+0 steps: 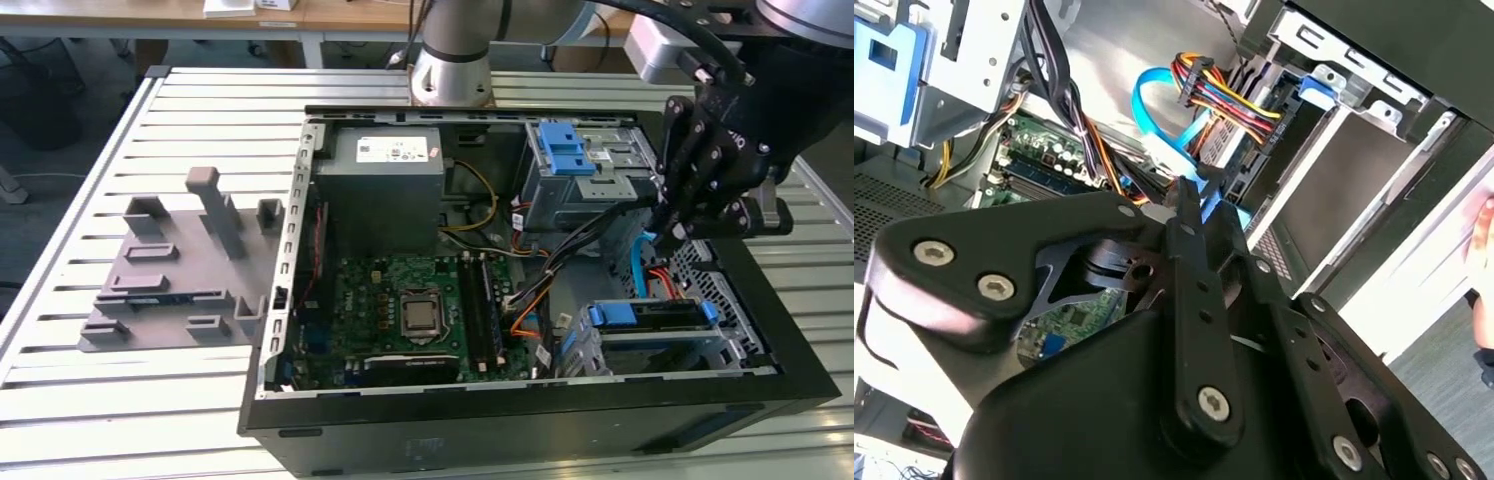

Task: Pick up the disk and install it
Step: 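Insert the second disk wire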

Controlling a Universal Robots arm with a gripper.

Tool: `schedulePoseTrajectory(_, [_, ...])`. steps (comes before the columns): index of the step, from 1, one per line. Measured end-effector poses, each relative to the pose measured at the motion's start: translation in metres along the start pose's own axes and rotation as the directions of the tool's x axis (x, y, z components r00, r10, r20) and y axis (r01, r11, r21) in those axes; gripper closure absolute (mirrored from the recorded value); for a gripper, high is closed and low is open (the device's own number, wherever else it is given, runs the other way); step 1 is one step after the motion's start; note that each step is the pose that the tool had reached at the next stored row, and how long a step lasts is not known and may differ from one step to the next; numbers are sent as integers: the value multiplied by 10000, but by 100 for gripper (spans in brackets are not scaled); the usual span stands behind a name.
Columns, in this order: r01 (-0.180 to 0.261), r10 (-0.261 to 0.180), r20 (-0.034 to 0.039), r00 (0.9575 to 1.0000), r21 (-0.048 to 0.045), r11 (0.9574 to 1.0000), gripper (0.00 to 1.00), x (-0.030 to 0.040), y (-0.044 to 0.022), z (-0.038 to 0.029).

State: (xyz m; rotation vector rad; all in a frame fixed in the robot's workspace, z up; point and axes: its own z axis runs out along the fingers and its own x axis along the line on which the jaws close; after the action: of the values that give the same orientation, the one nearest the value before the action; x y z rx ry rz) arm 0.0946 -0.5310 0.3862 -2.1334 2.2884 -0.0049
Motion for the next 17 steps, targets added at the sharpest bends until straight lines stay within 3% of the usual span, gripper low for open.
schedulePoseTrajectory(17, [1, -1, -33, 10000, 2, 10000, 75, -28, -9, 129])
